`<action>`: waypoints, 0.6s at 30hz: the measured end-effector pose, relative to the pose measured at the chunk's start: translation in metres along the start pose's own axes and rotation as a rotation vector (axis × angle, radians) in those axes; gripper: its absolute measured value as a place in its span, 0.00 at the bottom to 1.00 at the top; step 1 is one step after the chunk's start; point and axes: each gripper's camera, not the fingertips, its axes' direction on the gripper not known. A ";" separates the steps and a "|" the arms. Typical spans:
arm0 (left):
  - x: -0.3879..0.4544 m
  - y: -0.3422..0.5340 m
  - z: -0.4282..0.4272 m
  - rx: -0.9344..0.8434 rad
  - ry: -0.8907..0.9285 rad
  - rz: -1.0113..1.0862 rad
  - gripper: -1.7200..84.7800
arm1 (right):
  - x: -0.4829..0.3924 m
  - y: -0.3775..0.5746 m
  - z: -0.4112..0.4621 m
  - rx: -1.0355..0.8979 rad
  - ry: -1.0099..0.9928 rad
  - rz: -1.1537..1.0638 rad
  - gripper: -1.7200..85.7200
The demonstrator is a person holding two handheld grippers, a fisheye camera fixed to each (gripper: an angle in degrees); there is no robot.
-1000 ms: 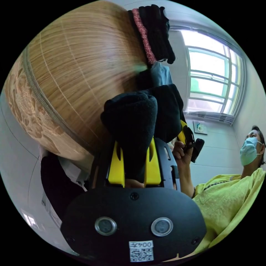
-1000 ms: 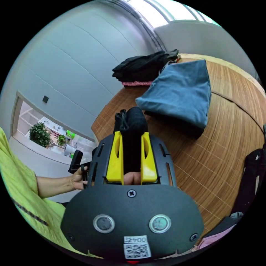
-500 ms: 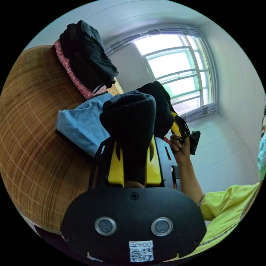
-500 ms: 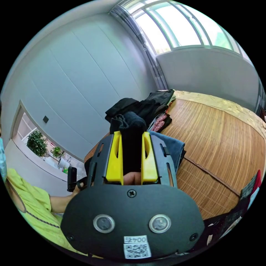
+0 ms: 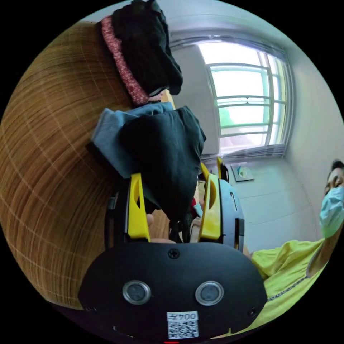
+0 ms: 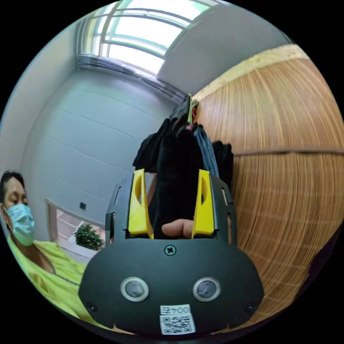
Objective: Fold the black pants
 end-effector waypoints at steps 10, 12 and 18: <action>-0.130 0.026 -0.063 0.307 -0.031 -0.313 0.27 | 0.134 0.170 -0.032 -0.067 -0.176 0.379 0.24; -0.146 0.016 -0.060 0.301 -0.045 -0.335 0.27 | 0.131 0.171 -0.019 -0.169 -0.102 0.231 0.26; -0.170 -0.001 -0.047 0.256 -0.033 -0.315 0.25 | 0.129 0.161 0.004 -0.319 0.041 -0.059 0.22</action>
